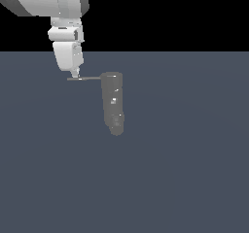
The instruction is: Turn on the faucet by rotating a designated handle.
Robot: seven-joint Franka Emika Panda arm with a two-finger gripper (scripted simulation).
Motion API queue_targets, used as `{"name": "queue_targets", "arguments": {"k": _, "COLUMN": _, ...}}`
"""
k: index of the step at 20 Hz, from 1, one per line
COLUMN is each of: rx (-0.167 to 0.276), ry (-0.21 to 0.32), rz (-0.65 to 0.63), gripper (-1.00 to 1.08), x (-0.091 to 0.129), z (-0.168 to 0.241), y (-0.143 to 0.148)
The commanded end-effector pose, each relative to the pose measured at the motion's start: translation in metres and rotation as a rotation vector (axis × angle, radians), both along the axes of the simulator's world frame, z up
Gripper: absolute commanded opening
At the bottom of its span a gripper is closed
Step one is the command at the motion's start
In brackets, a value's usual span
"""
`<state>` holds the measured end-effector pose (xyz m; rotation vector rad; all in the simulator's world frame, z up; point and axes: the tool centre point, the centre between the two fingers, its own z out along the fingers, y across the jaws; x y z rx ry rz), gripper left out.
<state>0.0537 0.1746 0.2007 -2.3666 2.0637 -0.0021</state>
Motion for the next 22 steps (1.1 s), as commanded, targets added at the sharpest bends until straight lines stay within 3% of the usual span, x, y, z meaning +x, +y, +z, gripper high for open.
{"name": "queue_targets", "arguments": {"k": 1, "rx": -0.002, "ry": 0.002, "rz": -0.001, "gripper": -1.0, "x": -0.008, "z": 0.0, "y": -0.002}}
{"name": "queue_targets", "arguments": {"k": 22, "rx": -0.001, "ry": 0.002, "rz": -0.002, "gripper": -1.0, "x": -0.066, "z": 0.0, "y": -0.012}}
